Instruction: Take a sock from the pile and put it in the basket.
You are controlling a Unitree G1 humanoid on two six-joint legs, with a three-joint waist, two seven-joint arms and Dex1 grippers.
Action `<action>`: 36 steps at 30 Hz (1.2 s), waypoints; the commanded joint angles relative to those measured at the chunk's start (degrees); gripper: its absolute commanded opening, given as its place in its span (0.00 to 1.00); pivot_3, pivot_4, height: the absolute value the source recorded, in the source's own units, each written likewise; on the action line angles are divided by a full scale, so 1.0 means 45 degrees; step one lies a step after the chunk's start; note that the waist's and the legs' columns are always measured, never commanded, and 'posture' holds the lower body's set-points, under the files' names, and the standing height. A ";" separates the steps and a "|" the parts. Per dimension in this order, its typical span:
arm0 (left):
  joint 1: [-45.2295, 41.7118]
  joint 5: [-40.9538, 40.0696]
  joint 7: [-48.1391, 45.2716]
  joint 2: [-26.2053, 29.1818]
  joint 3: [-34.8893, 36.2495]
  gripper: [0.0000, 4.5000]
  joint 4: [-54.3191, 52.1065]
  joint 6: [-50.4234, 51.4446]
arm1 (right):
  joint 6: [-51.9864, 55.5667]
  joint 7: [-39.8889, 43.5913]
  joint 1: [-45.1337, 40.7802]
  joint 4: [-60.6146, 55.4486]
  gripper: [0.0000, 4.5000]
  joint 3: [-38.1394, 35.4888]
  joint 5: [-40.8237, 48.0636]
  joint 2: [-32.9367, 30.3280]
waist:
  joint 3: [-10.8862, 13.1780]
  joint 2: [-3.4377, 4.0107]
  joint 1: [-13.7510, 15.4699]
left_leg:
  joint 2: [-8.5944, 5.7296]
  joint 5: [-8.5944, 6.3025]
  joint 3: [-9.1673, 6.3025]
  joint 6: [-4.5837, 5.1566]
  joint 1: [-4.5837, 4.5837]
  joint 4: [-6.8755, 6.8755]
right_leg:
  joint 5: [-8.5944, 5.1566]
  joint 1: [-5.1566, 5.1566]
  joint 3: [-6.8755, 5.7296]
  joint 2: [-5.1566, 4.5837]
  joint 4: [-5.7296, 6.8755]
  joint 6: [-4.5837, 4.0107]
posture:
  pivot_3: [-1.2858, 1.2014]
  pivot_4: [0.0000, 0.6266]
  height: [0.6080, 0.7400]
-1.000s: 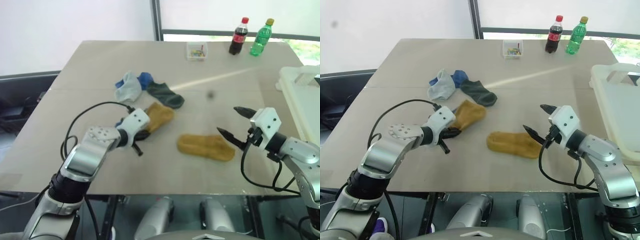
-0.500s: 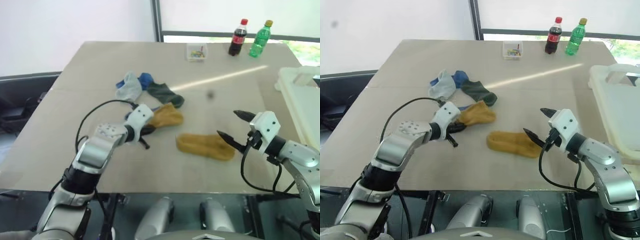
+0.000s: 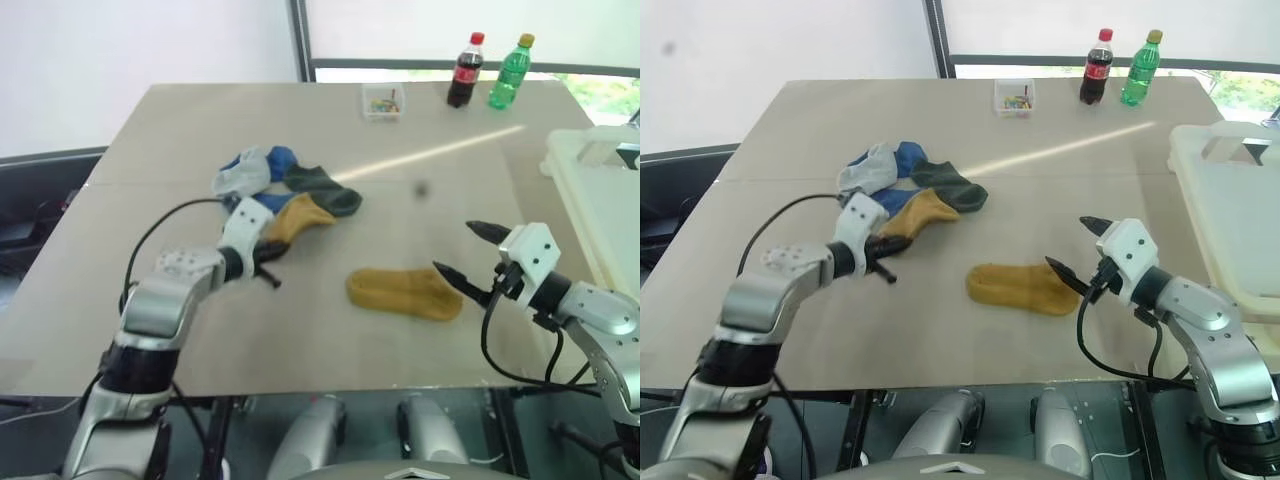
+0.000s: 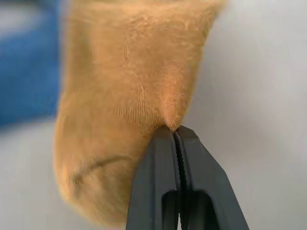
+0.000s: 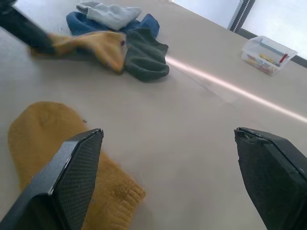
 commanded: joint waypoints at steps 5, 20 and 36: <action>0.0585 -0.0250 -0.0965 0.0571 -0.1016 0.01 -0.1607 -0.0414 | -0.0030 0.0044 -0.0219 -0.0373 1.00 -0.0021 0.0151 -0.0031 | -0.0003 0.0005 0.0139 | -0.0003 0.0001 0.0000 0.0001 0.0010 0.0009 | -0.0001 0.0010 -0.0003 0.0001 -0.0009 0.0003 | 0.52 0.24 0.99; -0.2054 0.1258 -0.0103 -0.1729 -0.3366 0.01 0.0440 -0.1380 | 0.1958 -0.0037 -0.1319 -0.0400 1.00 0.1062 0.1093 0.0470 | 0.0000 0.0000 0.0296 | -0.0006 0.0003 0.0000 0.0000 -0.0001 0.0015 | 0.0000 0.0011 -0.0003 0.0007 -0.0006 0.0004 | 0.52 0.24 0.99; -0.4416 0.3085 0.0037 -0.4733 -0.4898 0.01 0.4478 -0.5405 | 0.4573 -0.0489 -0.4895 0.3910 1.00 0.1692 0.0585 0.0860 | 0.0002 -0.0004 0.0296 | -0.0032 0.0023 -0.0005 -0.0029 -0.0022 0.0016 | 0.0002 -0.0002 -0.0009 0.0015 -0.0007 0.0004 | 0.52 0.24 0.99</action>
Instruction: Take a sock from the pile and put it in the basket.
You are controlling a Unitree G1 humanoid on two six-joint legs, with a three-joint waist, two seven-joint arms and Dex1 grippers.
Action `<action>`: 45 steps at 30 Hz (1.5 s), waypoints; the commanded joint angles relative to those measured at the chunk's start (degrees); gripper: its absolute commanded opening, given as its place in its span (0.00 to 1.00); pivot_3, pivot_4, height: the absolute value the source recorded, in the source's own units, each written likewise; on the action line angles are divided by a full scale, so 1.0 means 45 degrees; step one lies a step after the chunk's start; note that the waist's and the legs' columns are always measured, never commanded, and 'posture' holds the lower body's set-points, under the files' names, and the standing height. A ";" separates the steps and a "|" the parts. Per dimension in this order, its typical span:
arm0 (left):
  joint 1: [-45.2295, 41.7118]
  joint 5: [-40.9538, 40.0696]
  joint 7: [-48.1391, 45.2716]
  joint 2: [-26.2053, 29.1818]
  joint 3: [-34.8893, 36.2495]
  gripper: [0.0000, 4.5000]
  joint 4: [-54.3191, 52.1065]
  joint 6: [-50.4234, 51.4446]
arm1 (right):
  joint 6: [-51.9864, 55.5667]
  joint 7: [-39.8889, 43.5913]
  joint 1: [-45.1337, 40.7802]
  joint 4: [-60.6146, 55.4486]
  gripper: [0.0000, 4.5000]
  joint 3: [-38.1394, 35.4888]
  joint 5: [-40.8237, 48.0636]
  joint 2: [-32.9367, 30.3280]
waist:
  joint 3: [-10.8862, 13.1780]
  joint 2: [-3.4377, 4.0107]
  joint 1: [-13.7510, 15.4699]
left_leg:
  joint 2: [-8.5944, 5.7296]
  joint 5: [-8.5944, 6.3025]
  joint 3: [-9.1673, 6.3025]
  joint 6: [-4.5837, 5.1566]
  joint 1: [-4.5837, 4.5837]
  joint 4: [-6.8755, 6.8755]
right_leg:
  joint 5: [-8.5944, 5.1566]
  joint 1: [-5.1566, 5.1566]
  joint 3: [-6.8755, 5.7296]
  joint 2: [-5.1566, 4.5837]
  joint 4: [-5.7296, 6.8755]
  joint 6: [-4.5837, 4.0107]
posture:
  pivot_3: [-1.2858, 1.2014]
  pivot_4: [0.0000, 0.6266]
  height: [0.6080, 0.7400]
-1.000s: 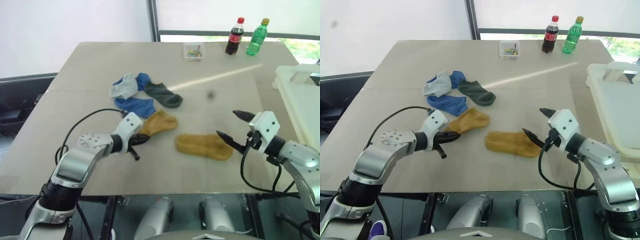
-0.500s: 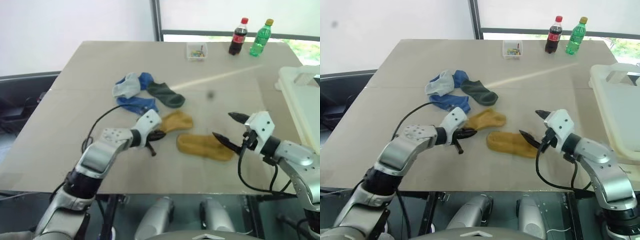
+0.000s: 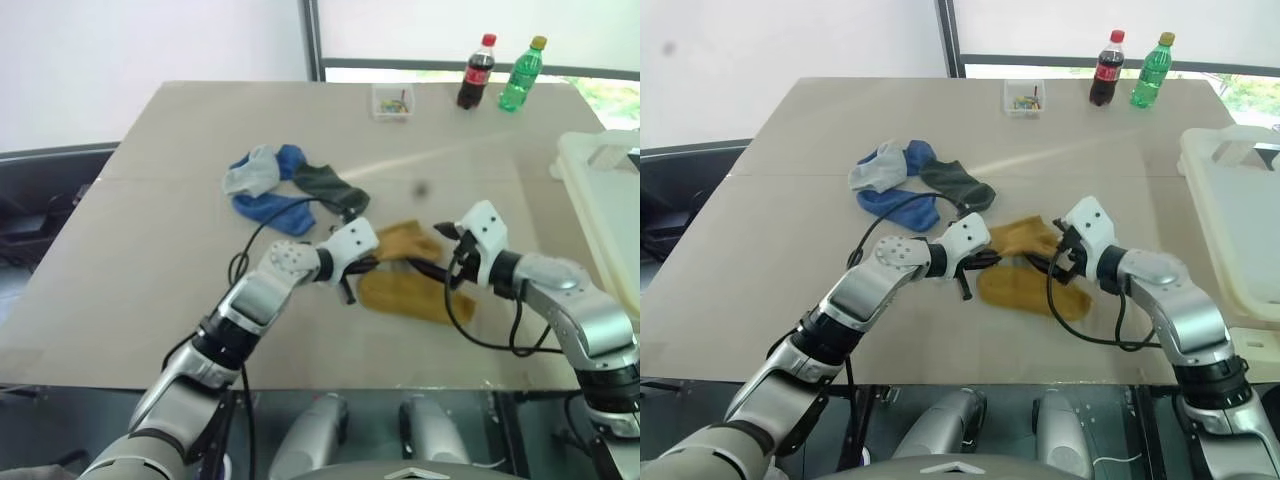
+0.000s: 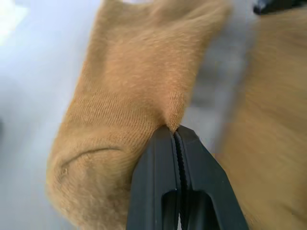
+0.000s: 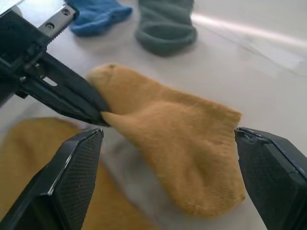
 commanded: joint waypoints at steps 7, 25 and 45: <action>0.0122 -0.1333 -0.0611 -0.0171 0.1869 0.30 -0.1086 0.1046 | 0.0415 -0.0443 -0.1056 0.1409 1.00 -0.0518 -0.0290 0.0139 | 0.0001 0.0000 -0.0248 | 0.0002 0.0010 0.0001 -0.0017 -0.0013 -0.0004 | -0.0001 -0.0024 0.0006 -0.0002 0.0003 -0.0001 | 0.52 0.24 0.99; -0.0888 -0.1787 0.2161 -0.1703 0.3368 0.47 0.1480 0.3712 | -0.0127 -0.0238 -0.1282 0.3549 0.94 -0.0219 -0.1185 0.0182 | -0.0001 0.0002 -0.0308 | -0.0008 0.0011 -0.0002 -0.0018 -0.0006 0.0005 | 0.0001 -0.0010 -0.0002 0.0001 0.0014 0.0001 | 0.52 0.24 0.99; 0.1180 -0.6764 0.0113 -0.0545 0.5887 0.00 -0.4078 0.7157 | 0.4013 -0.0014 0.1297 -0.3936 0.01 -0.2948 0.2678 -0.0582 | -0.0012 0.0012 -0.0406 | 0.0011 0.0013 -0.0011 -0.0023 -0.0130 0.0020 | 0.0003 -0.0141 0.0006 -0.0009 0.0019 0.0001 | 0.52 0.24 0.99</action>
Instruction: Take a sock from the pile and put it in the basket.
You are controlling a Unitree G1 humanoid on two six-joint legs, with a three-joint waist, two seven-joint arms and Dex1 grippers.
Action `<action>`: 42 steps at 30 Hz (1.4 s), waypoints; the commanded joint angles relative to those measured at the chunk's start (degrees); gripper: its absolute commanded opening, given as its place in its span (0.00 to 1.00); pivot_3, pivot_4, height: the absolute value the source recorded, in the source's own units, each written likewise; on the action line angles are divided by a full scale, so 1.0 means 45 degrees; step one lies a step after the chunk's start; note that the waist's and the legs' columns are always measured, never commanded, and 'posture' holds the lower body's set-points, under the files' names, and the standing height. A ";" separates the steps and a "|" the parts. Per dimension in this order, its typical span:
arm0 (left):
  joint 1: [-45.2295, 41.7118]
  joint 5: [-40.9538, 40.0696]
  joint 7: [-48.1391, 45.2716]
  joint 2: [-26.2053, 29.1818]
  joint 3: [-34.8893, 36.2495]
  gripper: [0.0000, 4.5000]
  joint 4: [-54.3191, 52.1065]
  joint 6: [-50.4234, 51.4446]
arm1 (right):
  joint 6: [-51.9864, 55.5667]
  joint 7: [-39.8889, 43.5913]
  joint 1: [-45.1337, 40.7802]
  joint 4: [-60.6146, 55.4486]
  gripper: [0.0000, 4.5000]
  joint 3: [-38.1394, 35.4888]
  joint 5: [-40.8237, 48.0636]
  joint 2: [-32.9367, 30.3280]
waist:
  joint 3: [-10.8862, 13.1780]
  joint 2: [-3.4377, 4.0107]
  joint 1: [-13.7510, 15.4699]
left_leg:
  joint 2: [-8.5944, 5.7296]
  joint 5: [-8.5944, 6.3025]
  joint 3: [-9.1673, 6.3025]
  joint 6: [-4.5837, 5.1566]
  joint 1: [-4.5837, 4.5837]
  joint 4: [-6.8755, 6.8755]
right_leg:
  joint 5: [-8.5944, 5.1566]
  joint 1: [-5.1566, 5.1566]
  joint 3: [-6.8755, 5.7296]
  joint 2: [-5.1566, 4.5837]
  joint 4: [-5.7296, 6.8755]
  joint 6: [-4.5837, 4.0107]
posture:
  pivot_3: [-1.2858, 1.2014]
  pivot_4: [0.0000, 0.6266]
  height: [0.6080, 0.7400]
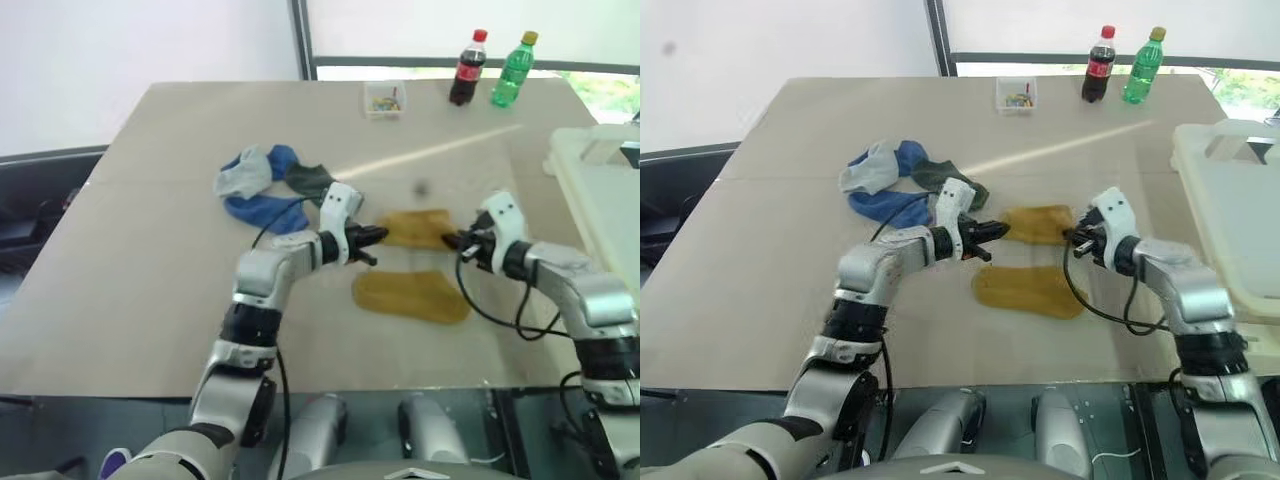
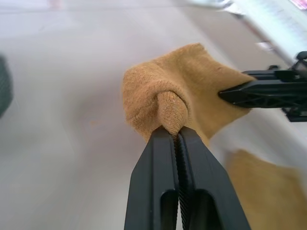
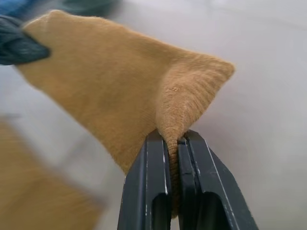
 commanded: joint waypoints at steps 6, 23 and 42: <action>0.2101 -0.1884 -0.0877 0.2350 0.0133 0.00 -0.3637 0.1427 | 0.1837 -0.1261 0.3199 -0.5156 0.01 -0.0350 0.1575 -0.0101 | -0.0003 0.0000 0.0194 | -0.0011 -0.0002 -0.0005 0.0004 -0.0010 0.0014 | 0.0001 0.0007 -0.0019 0.0002 0.0002 0.0000 | 0.52 0.24 0.99; 0.2816 -0.1469 -0.0315 0.2225 -0.1283 0.00 -0.3111 0.0278 | 0.0387 -0.1914 0.4365 -0.4655 0.01 0.0265 0.0275 -0.0836 | 0.0002 -0.0003 0.0434 | -0.0006 -0.0034 0.0011 0.0057 0.0121 0.0019 | 0.0009 0.0151 -0.0003 0.0002 -0.0021 0.0023 | 0.52 0.24 0.99; 0.2653 -0.1139 -0.0712 0.2632 -0.1805 0.65 -0.2290 -0.0144 | -0.0355 -0.1242 0.4620 -0.4477 0.51 0.0510 -0.0296 -0.2285 | 0.0006 -0.0007 0.0434 | -0.0003 -0.0035 0.0010 0.0058 0.0120 0.0013 | 0.0008 0.0151 -0.0004 -0.0006 -0.0030 0.0023 | 0.52 0.24 0.99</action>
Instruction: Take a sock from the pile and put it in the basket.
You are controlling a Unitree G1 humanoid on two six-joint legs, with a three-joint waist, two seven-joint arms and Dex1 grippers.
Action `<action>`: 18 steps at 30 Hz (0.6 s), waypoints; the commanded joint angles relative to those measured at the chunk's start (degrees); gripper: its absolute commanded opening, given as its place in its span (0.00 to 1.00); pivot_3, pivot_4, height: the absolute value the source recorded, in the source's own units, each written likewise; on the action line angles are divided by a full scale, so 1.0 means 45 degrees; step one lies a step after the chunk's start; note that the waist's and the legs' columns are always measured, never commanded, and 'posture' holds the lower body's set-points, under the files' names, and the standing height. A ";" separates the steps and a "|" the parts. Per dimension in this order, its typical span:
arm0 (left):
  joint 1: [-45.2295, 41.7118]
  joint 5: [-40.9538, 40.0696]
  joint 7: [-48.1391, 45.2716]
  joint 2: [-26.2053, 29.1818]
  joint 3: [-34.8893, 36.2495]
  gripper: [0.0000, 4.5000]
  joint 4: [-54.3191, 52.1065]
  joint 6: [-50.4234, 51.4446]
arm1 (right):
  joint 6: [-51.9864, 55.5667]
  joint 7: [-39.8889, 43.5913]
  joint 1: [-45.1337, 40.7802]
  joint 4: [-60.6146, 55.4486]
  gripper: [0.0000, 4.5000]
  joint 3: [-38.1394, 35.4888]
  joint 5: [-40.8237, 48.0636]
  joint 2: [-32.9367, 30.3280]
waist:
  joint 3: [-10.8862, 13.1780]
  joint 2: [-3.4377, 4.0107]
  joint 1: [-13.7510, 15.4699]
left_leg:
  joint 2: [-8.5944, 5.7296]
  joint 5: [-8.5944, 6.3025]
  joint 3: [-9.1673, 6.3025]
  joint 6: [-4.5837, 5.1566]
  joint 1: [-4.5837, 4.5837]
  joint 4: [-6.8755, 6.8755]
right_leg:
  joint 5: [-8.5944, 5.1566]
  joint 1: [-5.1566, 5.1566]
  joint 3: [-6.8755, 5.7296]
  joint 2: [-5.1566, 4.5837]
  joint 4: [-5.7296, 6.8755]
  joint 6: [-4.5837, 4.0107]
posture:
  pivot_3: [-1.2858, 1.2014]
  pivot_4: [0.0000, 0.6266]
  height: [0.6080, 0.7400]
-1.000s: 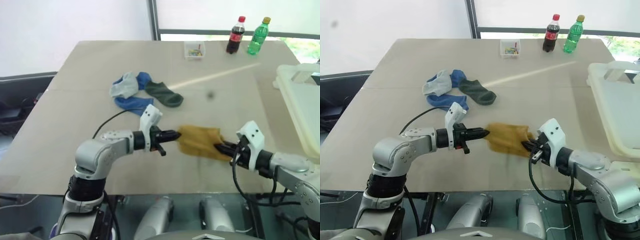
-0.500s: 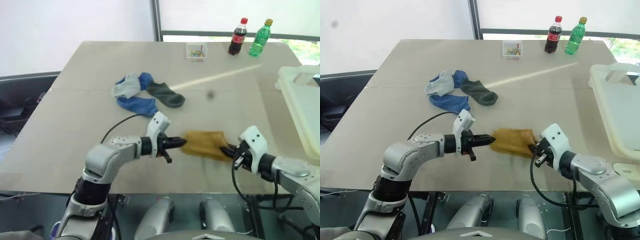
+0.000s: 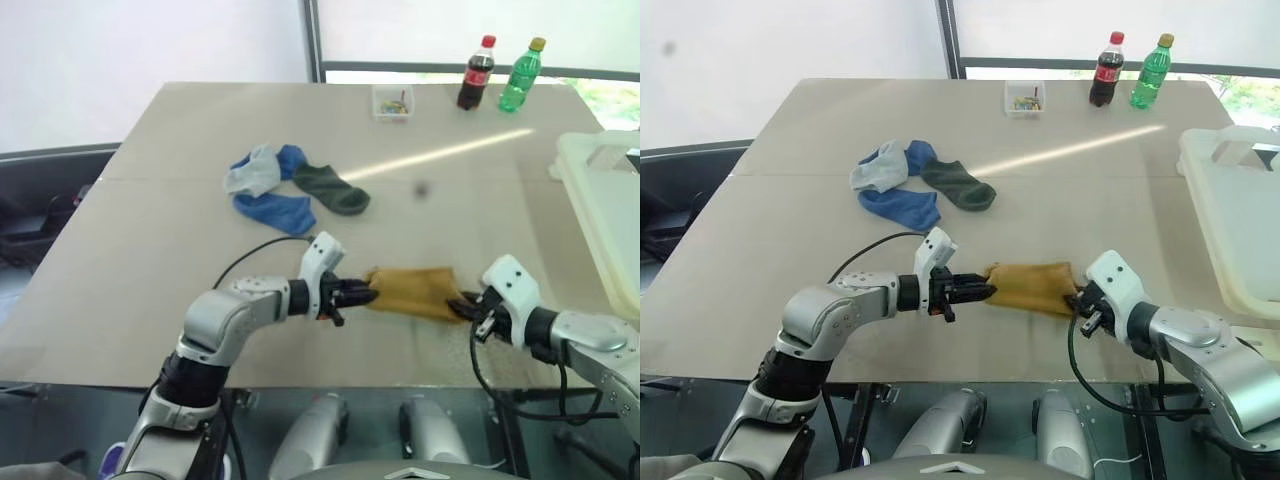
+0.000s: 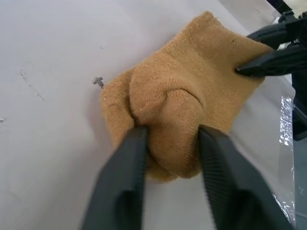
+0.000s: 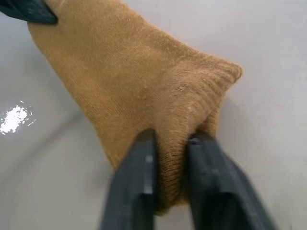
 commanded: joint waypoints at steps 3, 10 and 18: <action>0.0255 0.0157 -0.0376 0.0836 0.0536 0.74 -0.0625 -0.0995 | -0.0860 0.0352 0.0355 -0.0503 0.60 -0.1162 0.0273 0.0017 | 0.0000 0.0001 -0.0006 | 0.0005 0.0000 -0.0001 -0.0001 0.0001 -0.0006 | -0.0001 -0.0001 0.0000 -0.0005 -0.0001 -0.0001 | 0.52 0.24 0.99; 0.0795 -0.0290 -0.1182 0.1455 0.1117 0.77 -0.0781 -0.1810 | -0.1777 0.1328 0.0673 -0.0629 0.49 -0.2412 0.1378 0.0216 | 0.0002 0.0002 0.0011 | 0.0010 -0.0001 -0.0001 0.0000 0.0000 -0.0008 | 0.0000 0.0001 -0.0002 -0.0006 -0.0013 -0.0001 | 0.52 0.24 0.99; 0.0874 -0.0396 -0.0349 0.0938 0.1123 0.77 -0.0438 -0.0918 | -0.2543 0.1325 -0.0185 -0.0367 0.01 -0.0933 0.1100 0.0767 | 0.0004 -0.0001 -0.0019 | 0.0011 -0.0001 -0.0001 0.0001 -0.0001 -0.0012 | 0.0000 0.0000 -0.0001 -0.0011 -0.0018 0.0000 | 0.52 0.24 0.99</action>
